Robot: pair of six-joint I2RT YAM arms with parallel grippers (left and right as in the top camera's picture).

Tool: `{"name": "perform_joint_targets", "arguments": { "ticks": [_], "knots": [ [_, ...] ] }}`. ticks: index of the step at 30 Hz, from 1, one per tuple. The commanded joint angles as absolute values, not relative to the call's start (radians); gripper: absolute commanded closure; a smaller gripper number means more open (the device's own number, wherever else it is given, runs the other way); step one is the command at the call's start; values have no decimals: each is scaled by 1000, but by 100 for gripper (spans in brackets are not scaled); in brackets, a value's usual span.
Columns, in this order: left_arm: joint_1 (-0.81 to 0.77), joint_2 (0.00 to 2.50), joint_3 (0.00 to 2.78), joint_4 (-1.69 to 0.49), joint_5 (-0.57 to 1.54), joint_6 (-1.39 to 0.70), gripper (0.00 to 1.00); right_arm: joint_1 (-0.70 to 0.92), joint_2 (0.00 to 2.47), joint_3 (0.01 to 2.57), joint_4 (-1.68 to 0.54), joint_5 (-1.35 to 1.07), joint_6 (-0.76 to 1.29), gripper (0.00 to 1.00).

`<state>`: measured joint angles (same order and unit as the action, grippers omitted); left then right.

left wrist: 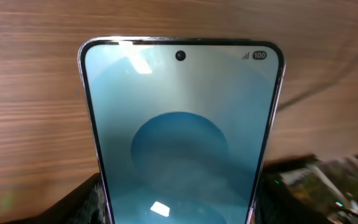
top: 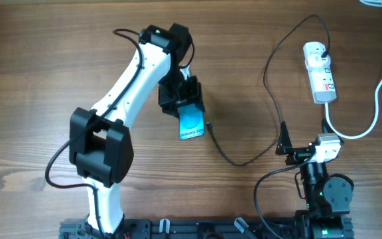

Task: Plug charger to phone and switch on socket
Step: 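Lift the phone with the left gripper and tilt it upright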

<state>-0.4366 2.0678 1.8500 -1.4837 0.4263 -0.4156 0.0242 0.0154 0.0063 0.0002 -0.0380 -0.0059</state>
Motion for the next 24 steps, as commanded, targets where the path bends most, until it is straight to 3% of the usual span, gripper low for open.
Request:
{"name": "perform_joint_targets", "arguments": {
  "ticks": [1, 10, 24],
  "knots": [
    [-438, 2068, 1922, -1508, 606, -437, 47, 20, 5, 5, 2, -54, -20, 0],
    [-380, 2068, 1931, -1512, 800, -514, 52, 20, 5, 5, 2, -54, -20, 0],
    [-366, 2068, 1931, -1473, 818, -532, 53, 20, 5, 5, 8, -41, -47, 0]
  ]
}}
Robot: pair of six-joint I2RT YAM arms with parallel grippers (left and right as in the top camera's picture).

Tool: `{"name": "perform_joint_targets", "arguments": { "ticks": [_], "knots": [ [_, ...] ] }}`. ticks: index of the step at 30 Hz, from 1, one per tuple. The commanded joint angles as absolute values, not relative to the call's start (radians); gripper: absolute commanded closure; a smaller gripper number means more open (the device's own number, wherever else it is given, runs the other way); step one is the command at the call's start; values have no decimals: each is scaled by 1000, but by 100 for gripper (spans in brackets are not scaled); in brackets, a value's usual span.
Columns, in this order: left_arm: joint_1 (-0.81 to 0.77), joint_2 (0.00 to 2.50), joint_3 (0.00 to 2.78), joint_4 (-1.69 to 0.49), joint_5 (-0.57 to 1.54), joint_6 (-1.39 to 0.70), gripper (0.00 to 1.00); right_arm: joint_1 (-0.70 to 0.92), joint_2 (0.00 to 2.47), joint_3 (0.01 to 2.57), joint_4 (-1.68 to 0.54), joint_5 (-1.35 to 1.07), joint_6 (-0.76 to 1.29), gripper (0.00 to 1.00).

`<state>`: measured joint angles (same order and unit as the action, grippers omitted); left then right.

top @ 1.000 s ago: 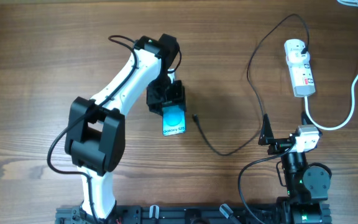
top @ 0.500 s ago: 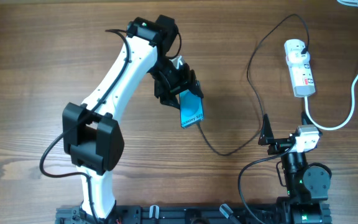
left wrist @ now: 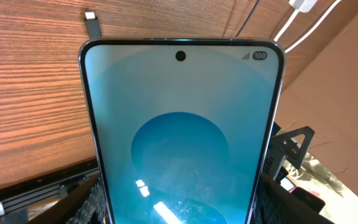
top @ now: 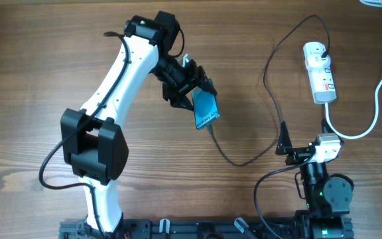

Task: Plug charger to phone and switch on socket
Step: 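Lift the phone with the left gripper and tilt it upright, then bring the right gripper to the phone and grasp its side edge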

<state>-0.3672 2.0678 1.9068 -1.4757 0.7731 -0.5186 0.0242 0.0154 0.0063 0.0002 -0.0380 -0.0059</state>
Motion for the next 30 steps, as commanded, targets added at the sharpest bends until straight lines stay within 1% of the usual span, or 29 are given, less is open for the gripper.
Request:
{"name": "perform_joint_targets", "arguments": {
  "ticks": [1, 3, 5, 7, 8, 9, 10, 13, 14, 17, 20, 24, 28, 30],
  "knots": [
    [-366, 2068, 1931, -1472, 818, -532, 52, 20, 5, 5, 19, -35, -72, 0],
    [-366, 2068, 1931, -1468, 818, -529, 53, 20, 5, 5, 39, -68, -67, 0],
    [-366, 2068, 1931, -1458, 818, -528, 52, 20, 5, 5, 51, -178, -6, 0],
    [-366, 2068, 1931, -1427, 818, -529, 51, 20, 5, 5, 62, -386, 221, 0],
    [-366, 2068, 1931, -1419, 818, -529, 51, 20, 5, 5, 42, -503, 371, 0],
    [-366, 2068, 1931, -1414, 818, -530, 51, 20, 8, 5, 33, -614, 577, 0],
    [-366, 2068, 1931, -1414, 818, -529, 51, 20, 14, 5, 33, -688, 736, 0],
    [-366, 2068, 1931, -1413, 818, -529, 51, 20, 19, 5, 28, -776, 1076, 0],
    [-366, 2068, 1931, -1408, 818, -530, 51, 20, 19, 5, 28, -775, 1117, 0],
    [-366, 2068, 1931, -1384, 818, -533, 51, 20, 19, 5, 29, -749, 1126, 1],
    [-366, 2068, 1931, -1360, 818, -533, 51, 20, 31, 5, 28, -739, 987, 1],
    [-361, 2068, 1931, -1348, 817, -532, 51, 20, 96, 44, 4, -677, 939, 1],
    [-341, 2068, 1931, -1333, 813, -533, 51, 20, 238, 165, -126, -628, 791, 1],
    [-321, 2068, 1931, -1319, 813, -533, 51, 20, 360, 270, -229, -598, 678, 0]
  ]
}}
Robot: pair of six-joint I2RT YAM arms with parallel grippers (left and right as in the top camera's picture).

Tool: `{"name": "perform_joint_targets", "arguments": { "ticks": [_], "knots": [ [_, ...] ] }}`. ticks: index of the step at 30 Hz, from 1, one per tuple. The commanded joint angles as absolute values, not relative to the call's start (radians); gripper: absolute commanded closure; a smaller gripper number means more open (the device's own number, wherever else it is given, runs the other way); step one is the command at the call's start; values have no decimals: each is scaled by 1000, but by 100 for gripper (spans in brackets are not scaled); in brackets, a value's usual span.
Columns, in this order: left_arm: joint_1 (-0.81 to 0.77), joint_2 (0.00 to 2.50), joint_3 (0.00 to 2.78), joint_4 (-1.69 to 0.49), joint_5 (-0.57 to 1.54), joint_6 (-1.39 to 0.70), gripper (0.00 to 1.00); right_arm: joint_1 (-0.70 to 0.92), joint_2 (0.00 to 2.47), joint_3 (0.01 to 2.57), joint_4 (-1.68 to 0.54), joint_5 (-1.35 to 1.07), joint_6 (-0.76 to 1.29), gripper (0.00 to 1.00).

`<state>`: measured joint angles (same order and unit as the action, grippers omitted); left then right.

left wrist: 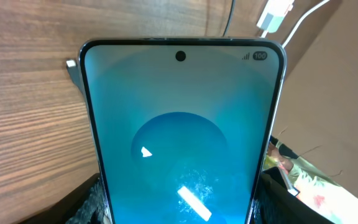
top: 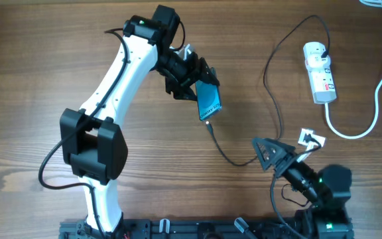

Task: Plug charger to phone and switch on socket
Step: 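Bring the right gripper to the phone and grasp its side edge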

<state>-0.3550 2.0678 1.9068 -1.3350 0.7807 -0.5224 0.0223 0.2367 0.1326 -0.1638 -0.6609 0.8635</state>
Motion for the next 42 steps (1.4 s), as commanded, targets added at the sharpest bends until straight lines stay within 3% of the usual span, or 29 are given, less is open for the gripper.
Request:
{"name": "perform_joint_targets", "arguments": {
  "ticks": [1, 4, 11, 17, 24, 28, 34, 42],
  "knots": [
    [-313, 2068, 1931, -1313, 808, -534, 52, 20, 408, 310, -261, -591, 630, 1],
    [-297, 2068, 1931, -1298, 727, -575, 52, 21, 562, 441, -341, -576, 493, 1],
    [-290, 2069, 1931, -1250, 643, -643, 51, 187, 731, 514, -242, -532, 510, 1],
    [-290, 2069, 1931, -1233, 592, -676, 52, 448, 921, 514, 28, -241, 633, 0],
    [-290, 2069, 1931, -1233, 593, -691, 52, 552, 1261, 514, 517, -213, 712, 2],
    [-290, 2069, 1931, -1233, 593, -697, 52, 553, 1398, 514, 706, -196, 789, 9],
    [-290, 2069, 1931, -1225, 593, -697, 51, 554, 1457, 514, 809, -186, 841, 32],
    [-298, 2069, 1931, -1225, 593, -697, 52, 554, 1489, 514, 818, -180, 849, 37]
  ]
}}
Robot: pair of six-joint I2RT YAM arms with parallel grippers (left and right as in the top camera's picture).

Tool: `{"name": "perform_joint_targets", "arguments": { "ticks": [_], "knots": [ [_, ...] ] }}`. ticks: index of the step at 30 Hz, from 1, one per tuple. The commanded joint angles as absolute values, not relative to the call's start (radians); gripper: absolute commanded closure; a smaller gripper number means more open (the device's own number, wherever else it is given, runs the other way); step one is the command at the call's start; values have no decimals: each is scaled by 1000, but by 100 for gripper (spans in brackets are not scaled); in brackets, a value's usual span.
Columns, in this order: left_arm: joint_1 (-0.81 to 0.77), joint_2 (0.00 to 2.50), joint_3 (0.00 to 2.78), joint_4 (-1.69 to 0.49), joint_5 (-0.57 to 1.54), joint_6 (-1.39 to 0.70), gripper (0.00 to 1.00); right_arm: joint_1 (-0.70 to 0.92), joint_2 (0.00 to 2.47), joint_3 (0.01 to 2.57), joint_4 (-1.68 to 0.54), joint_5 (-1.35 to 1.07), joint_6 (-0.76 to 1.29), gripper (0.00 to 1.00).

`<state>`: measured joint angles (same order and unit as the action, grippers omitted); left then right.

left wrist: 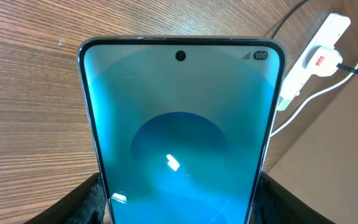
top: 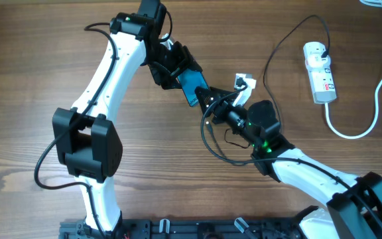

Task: Plug charger to phone and switch on socket
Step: 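Bring the right gripper to the phone and grasp its side edge, then release the left gripper and hold the phone with the right gripper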

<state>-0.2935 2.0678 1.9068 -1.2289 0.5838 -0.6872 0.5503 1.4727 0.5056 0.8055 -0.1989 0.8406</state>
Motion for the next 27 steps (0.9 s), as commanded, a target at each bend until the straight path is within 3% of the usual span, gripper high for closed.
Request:
{"name": "perform_joint_targets", "arguments": {
  "ticks": [1, 9, 13, 27],
  "knots": [
    [-303, 2069, 1931, -1225, 593, -697, 52, 554, 1489, 514, 826, -180, 849, 37],
    [-342, 2069, 1931, -1218, 593, -713, 52, 569, 1489, 516, 826, -148, 868, 48],
    [-353, 2069, 1931, -1217, 593, -716, 52, 603, 1489, 516, 820, -75, 873, 59],
    [-385, 2069, 1931, -1189, 593, -768, 54, 620, 1489, 516, 742, 45, 1032, 74]
  ]
}}
